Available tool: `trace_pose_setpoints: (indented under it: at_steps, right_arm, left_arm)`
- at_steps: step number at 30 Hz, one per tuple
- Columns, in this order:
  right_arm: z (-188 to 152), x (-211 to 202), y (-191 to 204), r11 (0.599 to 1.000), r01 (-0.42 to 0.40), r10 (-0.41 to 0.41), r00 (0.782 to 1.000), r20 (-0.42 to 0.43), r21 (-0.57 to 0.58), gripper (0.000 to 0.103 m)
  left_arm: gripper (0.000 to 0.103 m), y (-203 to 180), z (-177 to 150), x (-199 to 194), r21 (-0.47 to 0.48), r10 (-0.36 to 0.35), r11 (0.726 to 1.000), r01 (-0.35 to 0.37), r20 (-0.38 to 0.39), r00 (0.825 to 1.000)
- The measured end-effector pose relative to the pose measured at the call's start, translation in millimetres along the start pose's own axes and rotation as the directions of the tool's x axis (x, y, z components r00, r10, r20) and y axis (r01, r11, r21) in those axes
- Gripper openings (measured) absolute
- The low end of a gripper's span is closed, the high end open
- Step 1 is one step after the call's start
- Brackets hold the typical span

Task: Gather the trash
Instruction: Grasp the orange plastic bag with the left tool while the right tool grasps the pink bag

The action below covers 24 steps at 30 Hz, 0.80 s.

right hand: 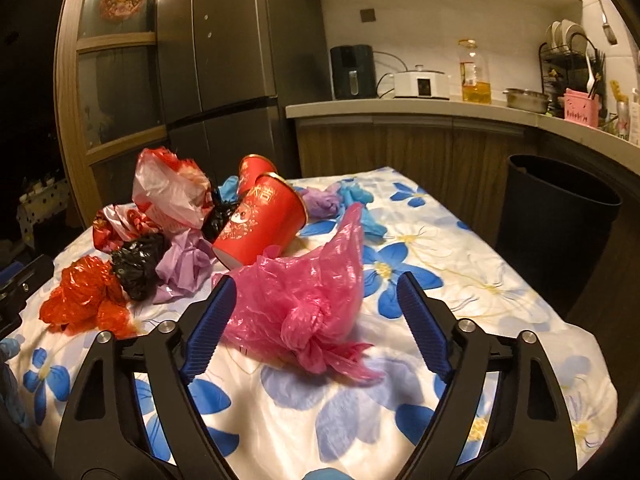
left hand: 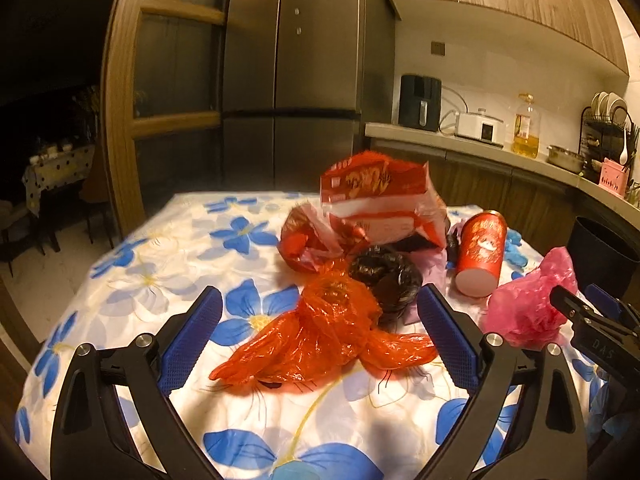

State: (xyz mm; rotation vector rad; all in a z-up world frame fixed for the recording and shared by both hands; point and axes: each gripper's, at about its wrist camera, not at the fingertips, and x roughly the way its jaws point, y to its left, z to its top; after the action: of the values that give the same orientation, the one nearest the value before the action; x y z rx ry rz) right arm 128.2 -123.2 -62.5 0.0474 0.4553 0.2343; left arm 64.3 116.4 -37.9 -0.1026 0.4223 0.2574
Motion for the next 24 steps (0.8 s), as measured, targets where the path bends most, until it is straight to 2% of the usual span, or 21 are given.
trace_pose_setpoints:
  at_steps: [4, 6, 8, 11, 15, 20, 24]
  right_arm:
    - [-2.5, 14.6, 1.3, 1.000, -0.015, 0.015, 0.999, -0.029, -0.005, 0.066]
    - [-4.5, 20.0, 2.2, 1.000, -0.025, 0.025, 0.999, -0.043, -0.008, 0.061]
    - [-6.4, 22.6, 3.7, 0.999, -0.035, 0.034, 0.998, -0.050, -0.017, 0.055]
    - [-7.7, 22.5, 7.3, 0.998, -0.045, 0.044, 0.998, -0.049, -0.032, 0.045]
    - [-8.7, 20.8, 11.5, 0.997, -0.049, 0.046, 0.998, -0.044, -0.054, 0.030]
    - [-9.1, 15.4, 15.7, 0.995, -0.050, 0.047, 0.998, -0.040, -0.089, 0.025]
    - [-7.1, 2.4, 14.0, 0.995, -0.051, 0.049, 0.998, -0.025, -0.091, 0.021]
  left_arm:
    - [0.087, 3.9, -2.5, 19.2, -0.026, -0.021, 0.999, 0.019, -0.079, 0.997]
    - [0.070, 1.7, -5.3, 26.9, -0.027, -0.028, 0.999, 0.026, -0.111, 0.993]
    - [0.063, 1.9, -8.7, 33.6, -0.027, -0.030, 0.999, 0.026, -0.143, 0.989]
    - [0.044, 4.4, -11.2, 41.1, -0.039, -0.051, 0.998, 0.045, -0.173, 0.984]
    - [0.030, 4.4, -13.7, 43.4, -0.045, -0.068, 0.997, 0.061, -0.192, 0.979]
    - [0.015, 2.0, -16.5, 42.6, -0.041, -0.086, 0.996, 0.080, -0.203, 0.975]
    - [0.010, 1.4, -14.6, 33.9, -0.047, -0.079, 0.996, 0.071, -0.184, 0.980]
